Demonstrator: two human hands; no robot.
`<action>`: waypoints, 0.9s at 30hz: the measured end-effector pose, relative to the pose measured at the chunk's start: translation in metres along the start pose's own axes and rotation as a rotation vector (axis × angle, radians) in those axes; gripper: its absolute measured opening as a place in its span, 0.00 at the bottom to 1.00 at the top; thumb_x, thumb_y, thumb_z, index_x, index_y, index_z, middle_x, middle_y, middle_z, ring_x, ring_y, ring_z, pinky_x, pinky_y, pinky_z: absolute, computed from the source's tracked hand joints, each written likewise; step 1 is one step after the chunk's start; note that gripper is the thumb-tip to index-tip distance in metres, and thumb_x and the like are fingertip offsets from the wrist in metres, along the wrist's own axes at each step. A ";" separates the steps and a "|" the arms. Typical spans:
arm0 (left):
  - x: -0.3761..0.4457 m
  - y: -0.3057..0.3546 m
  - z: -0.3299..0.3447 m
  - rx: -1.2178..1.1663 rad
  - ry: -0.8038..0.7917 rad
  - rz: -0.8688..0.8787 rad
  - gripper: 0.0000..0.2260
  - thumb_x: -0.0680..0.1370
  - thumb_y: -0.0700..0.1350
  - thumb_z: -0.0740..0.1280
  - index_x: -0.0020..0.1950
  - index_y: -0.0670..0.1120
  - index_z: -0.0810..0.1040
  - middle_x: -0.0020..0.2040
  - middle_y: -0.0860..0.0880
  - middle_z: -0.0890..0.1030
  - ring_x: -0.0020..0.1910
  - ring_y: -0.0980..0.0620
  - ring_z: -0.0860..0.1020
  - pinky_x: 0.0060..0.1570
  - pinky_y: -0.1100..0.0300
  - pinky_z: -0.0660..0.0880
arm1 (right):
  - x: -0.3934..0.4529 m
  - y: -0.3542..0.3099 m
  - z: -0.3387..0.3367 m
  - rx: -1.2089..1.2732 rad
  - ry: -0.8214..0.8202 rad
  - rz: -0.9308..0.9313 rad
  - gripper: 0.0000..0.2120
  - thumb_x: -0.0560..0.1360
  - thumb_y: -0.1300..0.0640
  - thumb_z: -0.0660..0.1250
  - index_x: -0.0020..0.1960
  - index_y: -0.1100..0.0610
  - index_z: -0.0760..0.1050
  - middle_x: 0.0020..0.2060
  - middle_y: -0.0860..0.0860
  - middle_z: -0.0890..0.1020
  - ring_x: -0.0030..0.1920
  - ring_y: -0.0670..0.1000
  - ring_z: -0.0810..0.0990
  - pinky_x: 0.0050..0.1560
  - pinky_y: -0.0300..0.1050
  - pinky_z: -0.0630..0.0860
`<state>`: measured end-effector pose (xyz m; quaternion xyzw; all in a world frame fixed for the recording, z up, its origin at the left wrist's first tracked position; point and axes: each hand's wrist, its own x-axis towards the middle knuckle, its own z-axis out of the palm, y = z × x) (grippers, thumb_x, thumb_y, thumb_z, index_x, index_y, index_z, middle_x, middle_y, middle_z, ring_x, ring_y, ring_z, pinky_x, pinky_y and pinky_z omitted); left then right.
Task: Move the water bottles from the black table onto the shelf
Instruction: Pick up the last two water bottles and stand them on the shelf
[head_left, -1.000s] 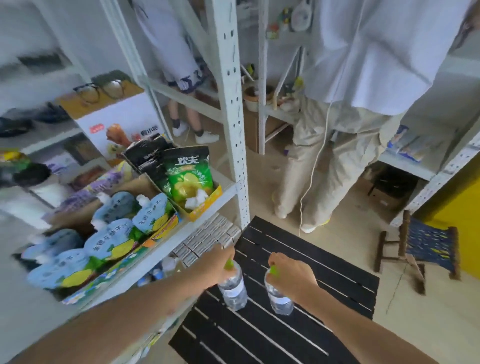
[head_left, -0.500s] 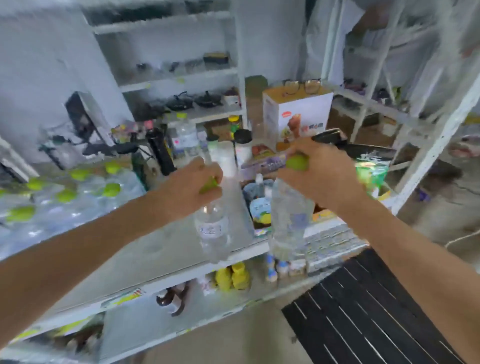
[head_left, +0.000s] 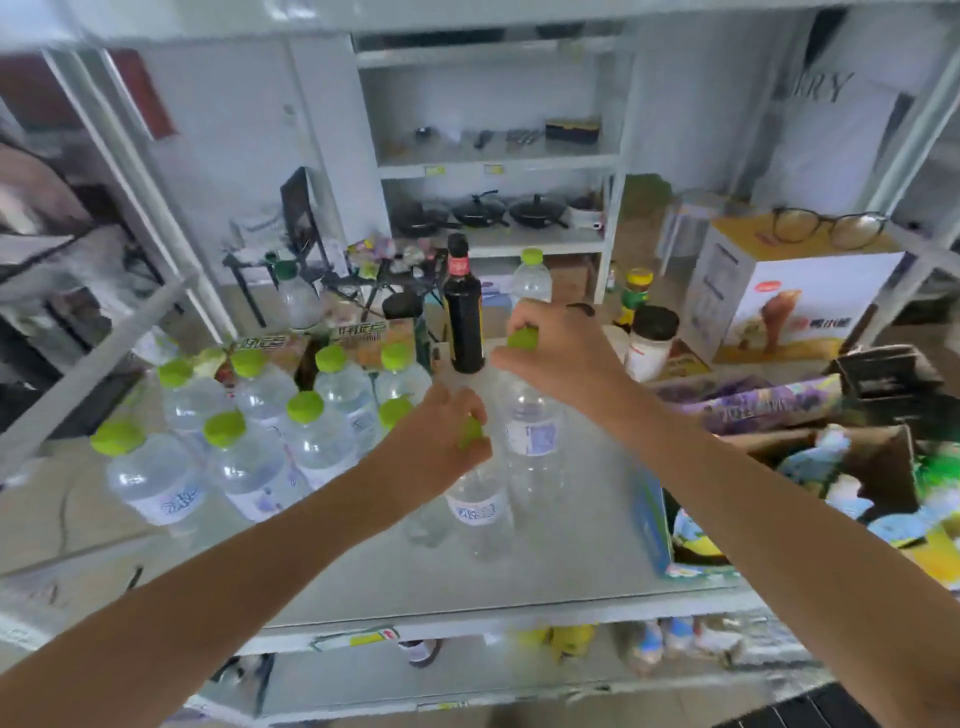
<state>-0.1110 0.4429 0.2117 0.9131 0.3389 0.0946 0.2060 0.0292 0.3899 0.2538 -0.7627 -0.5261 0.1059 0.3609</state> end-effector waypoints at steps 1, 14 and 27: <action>0.005 -0.001 0.002 0.001 -0.022 0.003 0.11 0.76 0.44 0.64 0.56 0.42 0.72 0.49 0.48 0.65 0.49 0.41 0.76 0.46 0.57 0.68 | 0.011 0.004 0.007 -0.008 -0.024 0.000 0.07 0.69 0.54 0.69 0.43 0.56 0.75 0.34 0.50 0.75 0.38 0.50 0.74 0.32 0.39 0.65; 0.033 -0.015 0.010 0.228 -0.169 0.193 0.15 0.79 0.50 0.59 0.62 0.43 0.69 0.56 0.43 0.67 0.37 0.43 0.72 0.31 0.60 0.62 | 0.095 0.026 0.085 0.077 -0.234 0.039 0.15 0.71 0.55 0.69 0.54 0.61 0.73 0.41 0.53 0.75 0.41 0.52 0.74 0.39 0.45 0.67; -0.004 -0.015 0.027 -0.003 0.166 0.157 0.21 0.76 0.53 0.56 0.63 0.42 0.71 0.50 0.42 0.78 0.34 0.56 0.70 0.32 0.71 0.75 | 0.051 0.046 0.088 0.137 -0.179 0.200 0.33 0.69 0.49 0.72 0.66 0.64 0.63 0.50 0.54 0.66 0.50 0.51 0.68 0.47 0.41 0.65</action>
